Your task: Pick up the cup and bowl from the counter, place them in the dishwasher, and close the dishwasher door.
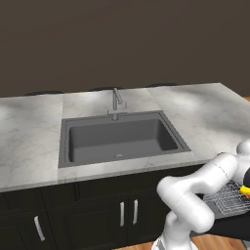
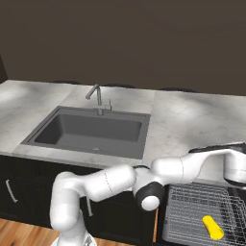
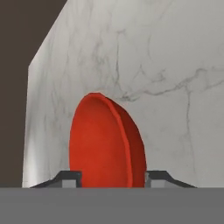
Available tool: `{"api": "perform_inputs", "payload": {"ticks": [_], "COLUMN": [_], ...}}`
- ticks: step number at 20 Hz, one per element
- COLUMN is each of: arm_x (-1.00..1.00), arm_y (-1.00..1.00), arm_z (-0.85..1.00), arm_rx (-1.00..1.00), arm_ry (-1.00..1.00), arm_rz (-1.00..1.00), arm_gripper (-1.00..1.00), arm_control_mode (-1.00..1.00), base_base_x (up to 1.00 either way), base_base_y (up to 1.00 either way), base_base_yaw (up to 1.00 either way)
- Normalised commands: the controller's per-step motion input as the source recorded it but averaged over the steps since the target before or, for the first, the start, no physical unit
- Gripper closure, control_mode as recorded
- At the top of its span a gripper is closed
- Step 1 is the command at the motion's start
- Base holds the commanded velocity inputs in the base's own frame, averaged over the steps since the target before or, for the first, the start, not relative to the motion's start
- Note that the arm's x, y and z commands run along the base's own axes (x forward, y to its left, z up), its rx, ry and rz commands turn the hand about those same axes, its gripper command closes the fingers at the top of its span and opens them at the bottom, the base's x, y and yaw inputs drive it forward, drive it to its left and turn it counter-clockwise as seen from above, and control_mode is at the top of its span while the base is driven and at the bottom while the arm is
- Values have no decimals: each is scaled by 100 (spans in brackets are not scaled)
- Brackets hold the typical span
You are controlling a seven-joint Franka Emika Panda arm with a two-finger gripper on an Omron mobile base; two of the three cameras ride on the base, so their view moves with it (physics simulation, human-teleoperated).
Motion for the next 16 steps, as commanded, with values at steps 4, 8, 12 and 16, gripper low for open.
{"api": "perform_inputs", "payload": {"ticks": [4, 8, 12, 16], "arm_x": [2, 0, -11, -51], "arm_y": [-1, 0, 34, 66], "arm_z": [-13, -11, -1, 0], "arm_rx": [0, 0, 0, 0], "arm_ry": [0, 0, 0, -4], "arm_rz": [1, 1, 6, 10], "arm_gripper": [100, 100, 100, 100], "arm_control_mode": [-100, -100, -100, -100], "base_base_x": [0, 0, 0, 0], "base_base_y": [0, 0, 0, 0], "base_base_yaw": [0, 0, 0, 0]}}
